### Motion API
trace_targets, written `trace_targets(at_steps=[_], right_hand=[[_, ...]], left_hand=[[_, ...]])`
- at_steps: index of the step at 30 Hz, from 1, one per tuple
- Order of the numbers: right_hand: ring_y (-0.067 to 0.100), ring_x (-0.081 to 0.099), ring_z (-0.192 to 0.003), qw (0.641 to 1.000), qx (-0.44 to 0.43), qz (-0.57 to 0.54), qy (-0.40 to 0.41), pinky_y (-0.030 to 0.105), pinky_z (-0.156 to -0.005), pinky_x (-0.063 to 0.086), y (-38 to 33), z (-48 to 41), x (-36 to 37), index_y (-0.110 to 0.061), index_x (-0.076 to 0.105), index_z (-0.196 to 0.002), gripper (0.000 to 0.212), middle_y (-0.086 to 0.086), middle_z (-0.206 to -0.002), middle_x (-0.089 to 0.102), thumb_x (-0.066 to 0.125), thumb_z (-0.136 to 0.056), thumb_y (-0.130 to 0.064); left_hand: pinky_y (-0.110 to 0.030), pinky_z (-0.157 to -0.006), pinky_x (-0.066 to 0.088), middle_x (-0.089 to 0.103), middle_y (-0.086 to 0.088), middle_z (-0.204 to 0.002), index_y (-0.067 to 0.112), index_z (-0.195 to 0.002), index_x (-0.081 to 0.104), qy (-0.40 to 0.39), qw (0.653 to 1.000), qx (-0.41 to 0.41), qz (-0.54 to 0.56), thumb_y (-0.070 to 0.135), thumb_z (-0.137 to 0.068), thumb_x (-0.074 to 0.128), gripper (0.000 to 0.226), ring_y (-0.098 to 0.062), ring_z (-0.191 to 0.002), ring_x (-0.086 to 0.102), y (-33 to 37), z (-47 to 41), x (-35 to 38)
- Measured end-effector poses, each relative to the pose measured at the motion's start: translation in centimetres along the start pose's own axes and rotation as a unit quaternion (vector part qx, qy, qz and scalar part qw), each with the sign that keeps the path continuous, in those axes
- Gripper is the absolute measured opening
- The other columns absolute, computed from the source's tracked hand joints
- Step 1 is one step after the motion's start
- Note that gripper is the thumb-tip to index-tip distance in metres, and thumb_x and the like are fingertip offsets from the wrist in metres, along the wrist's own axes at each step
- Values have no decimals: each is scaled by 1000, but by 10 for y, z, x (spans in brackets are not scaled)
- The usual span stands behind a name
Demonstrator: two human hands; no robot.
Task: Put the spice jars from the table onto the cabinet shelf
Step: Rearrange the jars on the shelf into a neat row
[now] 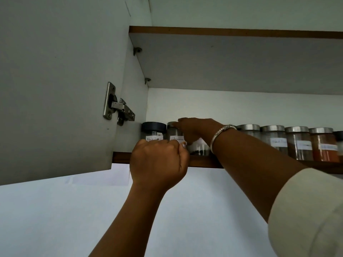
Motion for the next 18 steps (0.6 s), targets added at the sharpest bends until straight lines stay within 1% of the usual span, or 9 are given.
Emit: trace_targets(at_steps=[3,6,8,9,11,13,14,16,18], right_hand=[[33,37,-133,1000,0,-7,-16,47,-102,41,0,3,2,-34,8,-148,90,8,-154,19,63,-80,-15],[35,33,-135,999,5,-22,-24,48,-103,40,-1,7,4,-34,5,-148,94,7,-158,2,66,-79,-16],[36,30,-137,999,13,-48,-14,48,-105,38,1,10,0,-30,3,-149,98,8,-158,-8,69,-78,-14],[36,29,-138,998,16,-58,-5,47,-106,37,1,12,-3,-28,3,-149,98,10,-158,-9,69,-78,-15],[37,28,-138,998,20,-64,5,49,-107,35,2,22,-4,-25,8,-149,94,13,-158,-1,70,-79,-19],[37,33,-134,999,30,-38,7,52,-104,37,3,34,-5,-25,20,-146,88,14,-153,17,72,-76,-26],[36,40,-129,999,29,-21,10,52,-101,40,3,43,-6,-24,28,-143,83,13,-147,29,73,-73,-29],[31,52,-116,1000,10,-14,-4,47,-94,47,-2,61,-10,-22,43,-133,67,11,-130,48,71,-74,-36],[28,55,-111,997,-5,-59,-54,41,-93,47,-7,81,-6,-18,48,-131,53,10,-126,56,60,-83,-37]], left_hand=[[-23,-58,35,55,1,-44,18,-53,59,-8,1000,-3,-3,32,-85,33,44,-17,-38,44,0,0,0],[-23,-57,32,55,0,-45,17,-53,59,-6,1000,0,0,31,-85,33,44,-17,-39,44,0,0,0],[-24,-57,33,55,-1,-44,16,-53,59,0,1000,1,8,31,-85,32,44,-15,-38,37,0,0,-1],[-23,-57,31,54,-1,-44,16,-53,58,4,1000,3,8,30,-84,32,43,-13,-40,31,0,-1,-2],[-23,-58,28,53,0,-42,16,-51,57,6,1000,8,1,30,-83,33,42,-11,-44,24,1,-2,-3],[-23,-58,27,51,0,-41,17,-51,56,-4,1000,9,-7,30,-83,32,42,-11,-44,23,0,-3,-3],[-23,-57,27,51,0,-41,17,-51,56,-10,1000,8,-6,30,-83,32,42,-11,-43,23,0,-4,-2],[-23,-56,30,51,0,-42,16,-52,56,-25,1000,1,0,31,-84,31,43,-12,-41,25,0,-3,0],[-26,-56,35,50,0,-42,16,-53,57,-51,999,-6,7,32,-86,28,46,-14,-39,29,-1,-3,3]])
Point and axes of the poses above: each hand's wrist, its own z-axis away from the middle knuckle, its own x-axis out of the palm, y = z × x, the point moved 9 cm from there along -z, towards the middle knuckle
